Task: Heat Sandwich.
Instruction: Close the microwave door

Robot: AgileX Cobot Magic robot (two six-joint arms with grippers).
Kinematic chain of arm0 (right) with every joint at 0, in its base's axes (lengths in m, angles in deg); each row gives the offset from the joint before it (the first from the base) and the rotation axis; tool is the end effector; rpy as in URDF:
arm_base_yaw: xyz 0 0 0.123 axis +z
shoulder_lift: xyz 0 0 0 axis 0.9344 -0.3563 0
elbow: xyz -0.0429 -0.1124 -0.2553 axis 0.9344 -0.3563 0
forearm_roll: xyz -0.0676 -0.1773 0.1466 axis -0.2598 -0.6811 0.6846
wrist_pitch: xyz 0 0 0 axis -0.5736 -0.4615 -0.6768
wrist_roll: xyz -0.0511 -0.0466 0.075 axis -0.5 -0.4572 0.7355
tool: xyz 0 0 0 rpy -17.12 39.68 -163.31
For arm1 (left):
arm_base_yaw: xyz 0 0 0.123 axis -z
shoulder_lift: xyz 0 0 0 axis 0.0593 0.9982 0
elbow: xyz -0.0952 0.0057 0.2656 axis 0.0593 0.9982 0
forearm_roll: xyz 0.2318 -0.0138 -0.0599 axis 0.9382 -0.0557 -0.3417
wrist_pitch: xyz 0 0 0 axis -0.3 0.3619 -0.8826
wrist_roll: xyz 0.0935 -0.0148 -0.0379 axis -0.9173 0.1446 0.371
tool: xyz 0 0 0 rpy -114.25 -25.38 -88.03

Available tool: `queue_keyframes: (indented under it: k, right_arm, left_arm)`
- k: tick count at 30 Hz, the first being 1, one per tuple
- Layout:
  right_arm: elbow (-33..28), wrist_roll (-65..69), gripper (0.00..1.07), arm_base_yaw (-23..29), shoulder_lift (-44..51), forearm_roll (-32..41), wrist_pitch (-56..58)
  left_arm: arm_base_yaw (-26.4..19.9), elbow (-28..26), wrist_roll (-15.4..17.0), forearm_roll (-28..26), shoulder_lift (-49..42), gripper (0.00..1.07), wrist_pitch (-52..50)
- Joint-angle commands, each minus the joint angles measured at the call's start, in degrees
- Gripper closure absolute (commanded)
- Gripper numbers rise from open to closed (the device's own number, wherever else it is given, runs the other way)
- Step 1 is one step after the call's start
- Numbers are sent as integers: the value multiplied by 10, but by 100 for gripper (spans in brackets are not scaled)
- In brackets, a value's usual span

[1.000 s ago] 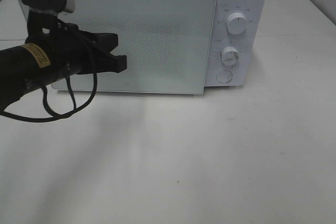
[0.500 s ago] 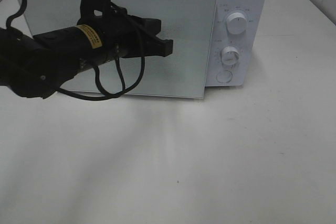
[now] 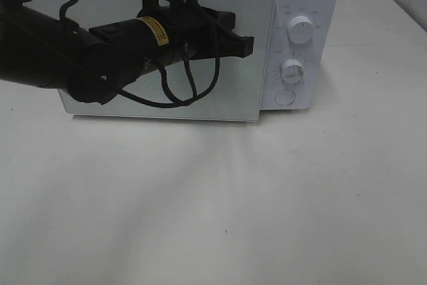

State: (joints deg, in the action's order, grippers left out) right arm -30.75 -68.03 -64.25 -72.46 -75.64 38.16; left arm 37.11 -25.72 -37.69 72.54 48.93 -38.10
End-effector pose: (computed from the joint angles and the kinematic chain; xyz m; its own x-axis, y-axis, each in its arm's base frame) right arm 0.0003 -0.0111 0.2715 -0.3966 -0.0155 -0.9179 0.0224 0.9994 -0.0265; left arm 0.3235 -0.2796 0.2040 -0.2055 0.0453 -0.9776 0.6506 0.7525 -0.1019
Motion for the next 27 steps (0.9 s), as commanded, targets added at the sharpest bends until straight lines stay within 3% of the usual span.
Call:
queue_keyframes:
  k: [1, 11, 14, 27]
  right_arm:
    - [0, 3, 32, -2, 17, 1, -2]
    - [0, 3, 32, -2, 17, 1, -2]
    - [0, 2, 32, -2, 17, 1, -2]
    - [0, 2, 32, -2, 17, 1, -2]
  left_arm:
    - [2, -15, 2, -6, 7, 107, 6]
    - [1, -77, -1, -6, 38, 107, 23]
    - [-9, -100, -18, -6, 48, 107, 29]
    - [-38, -117, -15, -5, 60, 107, 45]
